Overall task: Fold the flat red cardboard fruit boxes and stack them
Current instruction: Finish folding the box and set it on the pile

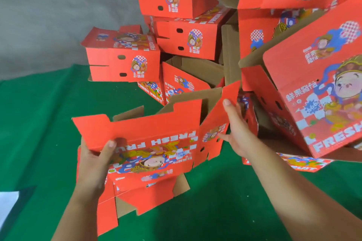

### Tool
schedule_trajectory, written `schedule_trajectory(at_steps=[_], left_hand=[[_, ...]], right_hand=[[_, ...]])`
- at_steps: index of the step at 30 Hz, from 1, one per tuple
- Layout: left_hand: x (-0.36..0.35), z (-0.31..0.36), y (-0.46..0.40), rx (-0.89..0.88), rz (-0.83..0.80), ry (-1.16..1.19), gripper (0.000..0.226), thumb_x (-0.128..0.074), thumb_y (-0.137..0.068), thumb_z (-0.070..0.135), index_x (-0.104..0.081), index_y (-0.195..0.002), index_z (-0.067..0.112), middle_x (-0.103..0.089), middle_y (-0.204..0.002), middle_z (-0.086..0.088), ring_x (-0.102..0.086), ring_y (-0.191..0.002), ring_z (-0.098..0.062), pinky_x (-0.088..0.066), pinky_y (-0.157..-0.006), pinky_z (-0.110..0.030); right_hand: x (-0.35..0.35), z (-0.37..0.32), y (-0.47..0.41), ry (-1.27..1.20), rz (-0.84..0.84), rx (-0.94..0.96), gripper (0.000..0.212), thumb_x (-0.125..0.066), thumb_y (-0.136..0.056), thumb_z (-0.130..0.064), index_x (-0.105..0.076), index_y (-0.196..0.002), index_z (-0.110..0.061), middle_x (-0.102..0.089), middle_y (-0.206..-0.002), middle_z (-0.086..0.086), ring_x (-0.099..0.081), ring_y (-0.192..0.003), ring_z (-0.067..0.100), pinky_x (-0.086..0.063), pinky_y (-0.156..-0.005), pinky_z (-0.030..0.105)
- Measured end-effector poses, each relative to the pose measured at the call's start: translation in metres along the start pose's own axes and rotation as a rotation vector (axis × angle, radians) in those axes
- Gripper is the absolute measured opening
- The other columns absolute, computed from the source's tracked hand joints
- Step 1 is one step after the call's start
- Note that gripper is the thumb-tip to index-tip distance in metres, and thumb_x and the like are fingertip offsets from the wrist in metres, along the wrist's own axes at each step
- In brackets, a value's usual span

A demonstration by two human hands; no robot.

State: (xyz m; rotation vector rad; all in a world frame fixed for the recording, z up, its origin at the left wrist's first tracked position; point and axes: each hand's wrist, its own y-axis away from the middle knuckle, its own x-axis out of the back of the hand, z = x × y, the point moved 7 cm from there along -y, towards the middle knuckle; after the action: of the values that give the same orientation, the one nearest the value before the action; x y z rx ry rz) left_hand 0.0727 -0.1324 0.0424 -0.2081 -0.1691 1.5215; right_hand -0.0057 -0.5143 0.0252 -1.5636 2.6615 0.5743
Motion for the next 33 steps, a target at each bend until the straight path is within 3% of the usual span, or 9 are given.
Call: schedule_trajectory(at_steps=[2, 5, 7, 13, 16, 20, 25, 30, 33], left_hand=[[-0.014, -0.008, 0.003, 0.064, -0.092, -0.012, 0.071, -0.081, -0.081, 0.047, -0.045, -0.142, 0.038, -0.079, -0.104, 0.008, -0.077, -0.090, -0.010, -0.064, -0.066, -0.030], [-0.029, -0.021, 0.010, 0.119, -0.154, -0.023, 0.089, -0.077, -0.078, 0.052, -0.029, -0.152, 0.050, -0.074, -0.123, -0.001, -0.077, -0.101, -0.021, -0.063, -0.071, -0.030], [-0.020, -0.022, 0.011, 0.104, -0.130, -0.023, 0.087, -0.075, -0.077, 0.059, -0.029, -0.151, 0.057, -0.072, -0.125, 0.011, -0.076, -0.102, -0.018, -0.062, -0.074, -0.029], [0.031, -0.015, 0.009, 0.004, -0.123, -0.363, 0.099, -0.072, -0.073, 0.073, -0.021, -0.157, 0.057, -0.038, -0.150, 0.018, -0.039, -0.143, -0.013, -0.043, -0.107, -0.038], [0.049, -0.012, -0.002, 0.004, -0.155, -0.465, 0.081, -0.065, -0.074, 0.071, -0.039, -0.148, 0.050, -0.031, -0.158, 0.000, -0.017, -0.152, -0.010, -0.029, -0.110, -0.030], [0.067, -0.005, -0.016, 0.026, -0.194, -0.409, 0.064, -0.074, -0.069, 0.067, -0.053, -0.128, 0.055, -0.033, -0.155, -0.002, -0.019, -0.152, -0.007, -0.033, -0.110, -0.029], [0.082, -0.015, -0.015, 0.167, -0.277, -0.177, 0.082, -0.090, -0.062, 0.062, -0.059, -0.135, 0.038, -0.051, -0.150, -0.004, -0.054, -0.137, -0.029, -0.046, -0.108, -0.060], [0.101, 0.007, -0.021, 0.043, -0.362, -0.513, 0.053, -0.067, -0.069, 0.078, -0.074, -0.112, 0.047, -0.019, -0.169, 0.020, 0.004, -0.148, 0.020, -0.013, -0.118, -0.028], [0.093, 0.019, -0.020, 0.088, -0.479, -0.578, 0.058, -0.061, -0.070, 0.082, -0.071, -0.117, 0.050, -0.014, -0.171, 0.013, 0.008, -0.145, 0.024, -0.010, -0.117, -0.026]], right_hand=[[-0.015, 0.009, 0.003, 0.051, -0.111, -0.085, 0.105, -0.068, -0.040, -0.099, -0.050, -0.137, -0.062, -0.051, -0.146, -0.027, -0.052, -0.133, 0.008, -0.049, -0.102, 0.054], [-0.045, 0.024, 0.015, 0.004, -0.239, -0.261, 0.088, -0.069, -0.036, -0.093, -0.081, -0.093, -0.028, -0.078, -0.096, 0.001, -0.076, -0.085, 0.019, -0.060, -0.069, 0.029], [-0.058, 0.022, 0.017, 0.002, -0.269, -0.265, 0.092, -0.065, -0.041, -0.090, -0.079, -0.100, -0.021, -0.079, -0.089, 0.006, -0.077, -0.077, 0.021, -0.059, -0.059, 0.026], [-0.097, 0.012, 0.023, -0.056, -0.425, -0.291, 0.070, -0.077, -0.064, -0.069, -0.075, -0.123, -0.031, -0.077, -0.102, 0.002, -0.077, -0.081, 0.019, -0.060, -0.061, 0.030], [-0.114, 0.018, 0.022, -0.056, -0.476, -0.265, 0.099, -0.081, -0.064, -0.039, -0.035, -0.149, -0.060, -0.073, -0.087, -0.001, -0.074, -0.073, 0.018, -0.059, -0.061, 0.032], [-0.128, 0.024, 0.033, -0.124, -0.521, -0.266, 0.097, -0.078, -0.060, -0.031, -0.035, -0.138, -0.069, -0.075, -0.083, 0.000, -0.073, -0.073, 0.018, -0.059, -0.064, 0.033], [-0.132, 0.020, 0.041, -0.209, -0.489, -0.213, 0.087, -0.076, -0.076, -0.024, -0.032, -0.141, -0.064, -0.075, -0.120, -0.003, -0.076, -0.095, 0.021, -0.061, -0.069, 0.038], [-0.138, 0.023, 0.053, -0.101, -0.525, -0.196, 0.102, -0.092, -0.071, -0.025, -0.029, -0.140, -0.067, -0.063, -0.139, -0.008, -0.073, -0.101, 0.013, -0.062, -0.075, 0.036], [-0.144, 0.020, 0.049, 0.017, -0.531, -0.134, 0.111, -0.076, -0.084, -0.008, -0.010, -0.152, -0.064, -0.076, -0.096, -0.004, -0.072, -0.070, 0.012, -0.059, -0.059, 0.032]])
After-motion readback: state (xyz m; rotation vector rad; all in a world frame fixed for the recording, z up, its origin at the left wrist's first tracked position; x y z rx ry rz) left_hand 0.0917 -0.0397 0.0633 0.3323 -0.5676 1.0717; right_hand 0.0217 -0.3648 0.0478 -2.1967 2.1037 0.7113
